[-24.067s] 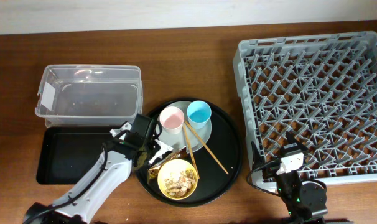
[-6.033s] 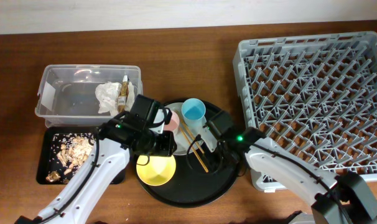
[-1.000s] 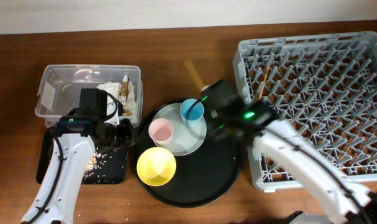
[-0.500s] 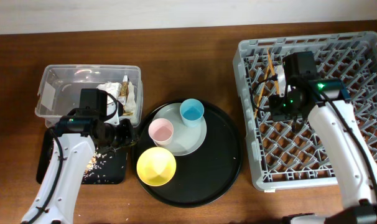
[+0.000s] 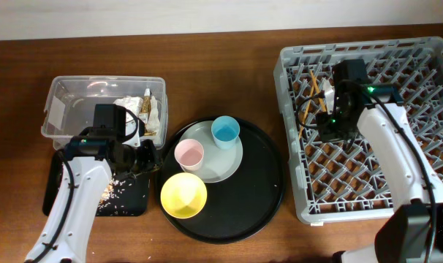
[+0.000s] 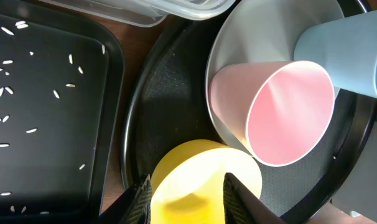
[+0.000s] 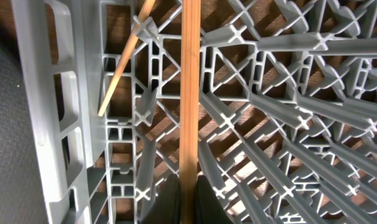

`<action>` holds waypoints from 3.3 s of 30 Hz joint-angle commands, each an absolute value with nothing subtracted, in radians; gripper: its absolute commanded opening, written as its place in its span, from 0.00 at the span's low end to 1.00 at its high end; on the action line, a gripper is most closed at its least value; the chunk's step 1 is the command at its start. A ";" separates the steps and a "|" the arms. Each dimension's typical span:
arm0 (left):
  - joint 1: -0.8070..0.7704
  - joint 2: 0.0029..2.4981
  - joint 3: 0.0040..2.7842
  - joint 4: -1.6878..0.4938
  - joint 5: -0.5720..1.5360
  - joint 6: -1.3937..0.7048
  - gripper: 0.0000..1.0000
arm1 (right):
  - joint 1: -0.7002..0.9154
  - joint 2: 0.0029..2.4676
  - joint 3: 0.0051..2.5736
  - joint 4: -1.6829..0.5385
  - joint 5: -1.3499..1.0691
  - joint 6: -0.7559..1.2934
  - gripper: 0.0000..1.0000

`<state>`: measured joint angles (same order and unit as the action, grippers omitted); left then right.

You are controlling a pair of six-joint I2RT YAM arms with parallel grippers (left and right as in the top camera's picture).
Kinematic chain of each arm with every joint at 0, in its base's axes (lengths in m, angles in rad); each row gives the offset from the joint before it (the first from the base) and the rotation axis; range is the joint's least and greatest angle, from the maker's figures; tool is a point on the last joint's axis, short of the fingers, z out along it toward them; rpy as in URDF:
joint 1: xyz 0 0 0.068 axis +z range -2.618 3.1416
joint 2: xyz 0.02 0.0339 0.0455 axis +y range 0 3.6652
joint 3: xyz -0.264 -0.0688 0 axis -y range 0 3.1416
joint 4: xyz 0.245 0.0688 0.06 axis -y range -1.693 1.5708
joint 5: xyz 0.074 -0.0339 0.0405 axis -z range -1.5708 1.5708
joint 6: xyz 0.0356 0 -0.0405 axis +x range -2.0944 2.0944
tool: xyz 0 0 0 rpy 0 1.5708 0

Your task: Sort waste into correct bins and load items into the dishwasher rack

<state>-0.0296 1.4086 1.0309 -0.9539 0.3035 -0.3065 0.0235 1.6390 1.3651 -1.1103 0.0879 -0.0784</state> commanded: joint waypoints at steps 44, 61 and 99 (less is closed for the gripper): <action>-0.247 1.565 1.015 -0.719 0.186 -0.355 0.05 | 0.211 1.633 1.393 -1.208 -0.412 -0.018 0.53; -0.173 1.258 1.315 -0.797 0.885 -0.288 0.00 | -0.043 1.461 1.630 -1.308 -1.092 -0.239 0.99; -0.163 1.324 1.314 -0.401 1.399 -0.419 0.00 | 0.253 1.461 1.629 -1.195 -1.439 -0.702 0.78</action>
<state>-0.1658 1.3186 1.3083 -0.4026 1.3754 -0.4126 0.2470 1.4708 1.6196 -1.1965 -1.4544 -0.6949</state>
